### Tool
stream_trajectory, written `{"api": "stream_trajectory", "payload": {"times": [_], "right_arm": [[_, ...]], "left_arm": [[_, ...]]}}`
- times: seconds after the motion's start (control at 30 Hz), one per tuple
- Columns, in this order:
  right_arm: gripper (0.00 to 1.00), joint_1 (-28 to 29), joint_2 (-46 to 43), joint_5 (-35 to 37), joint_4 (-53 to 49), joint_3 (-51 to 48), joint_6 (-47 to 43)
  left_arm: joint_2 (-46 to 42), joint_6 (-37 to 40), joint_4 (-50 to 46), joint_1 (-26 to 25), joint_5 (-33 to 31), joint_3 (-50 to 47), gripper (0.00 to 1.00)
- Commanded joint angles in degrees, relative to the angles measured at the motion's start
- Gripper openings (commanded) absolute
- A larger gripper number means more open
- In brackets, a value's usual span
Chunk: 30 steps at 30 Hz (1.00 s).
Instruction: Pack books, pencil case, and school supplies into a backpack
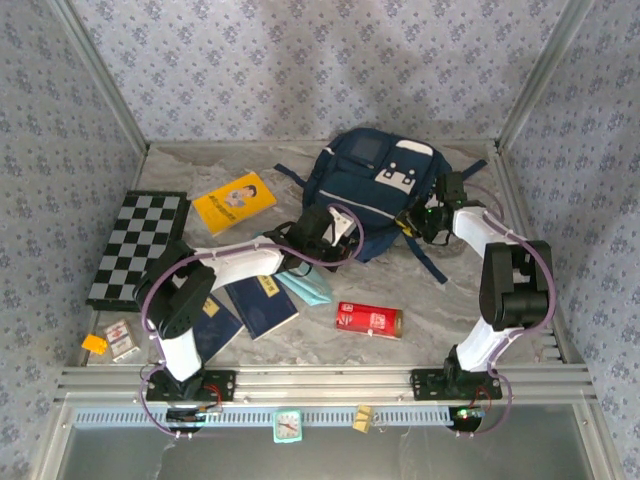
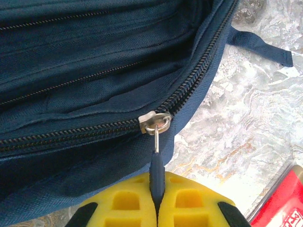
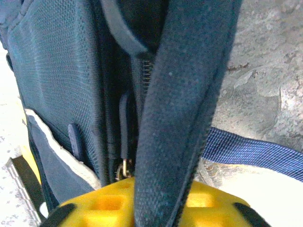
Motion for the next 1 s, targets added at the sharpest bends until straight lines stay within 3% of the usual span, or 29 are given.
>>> {"api": "stream_trajectory", "payload": {"times": [0.0,0.1,0.23,0.43,0.5,0.67,0.83,0.97], "right_arm": [[0.39,0.4,-3.7,-2.3,3.2,-1.0,1.3],[0.61,0.5,-7.4,-2.7,2.8,-5.6,4.8],[0.76,3.8,-13.1,-1.0,6.8,-13.1,12.5],[0.8,11.4,-15.0,7.7,15.6,-18.1,25.4],[0.75,12.0,-13.3,9.0,16.0,-16.7,25.9],[0.51,12.4,-9.6,10.6,13.9,-12.7,21.6],[0.17,9.7,-9.5,9.6,11.0,-12.1,16.1],[0.05,6.2,-9.7,8.5,5.2,-9.7,7.6]], "left_arm": [[-0.5,-1.4,0.6,-0.1,2.5,3.0,0.0],[-0.2,-1.2,0.1,-0.2,2.6,3.6,0.0],[-0.1,-0.7,-0.2,-0.2,2.8,3.7,0.0],[0.3,0.2,-1.4,-0.3,2.7,4.5,0.0],[0.4,0.7,-1.8,-0.3,2.6,4.8,0.0],[0.6,2.4,-4.2,-0.3,2.4,6.0,0.0],[-0.7,4.0,-6.8,-0.2,0.8,6.1,0.0],[-2.2,5.1,-8.2,0.4,-1.0,4.2,0.0]]}}
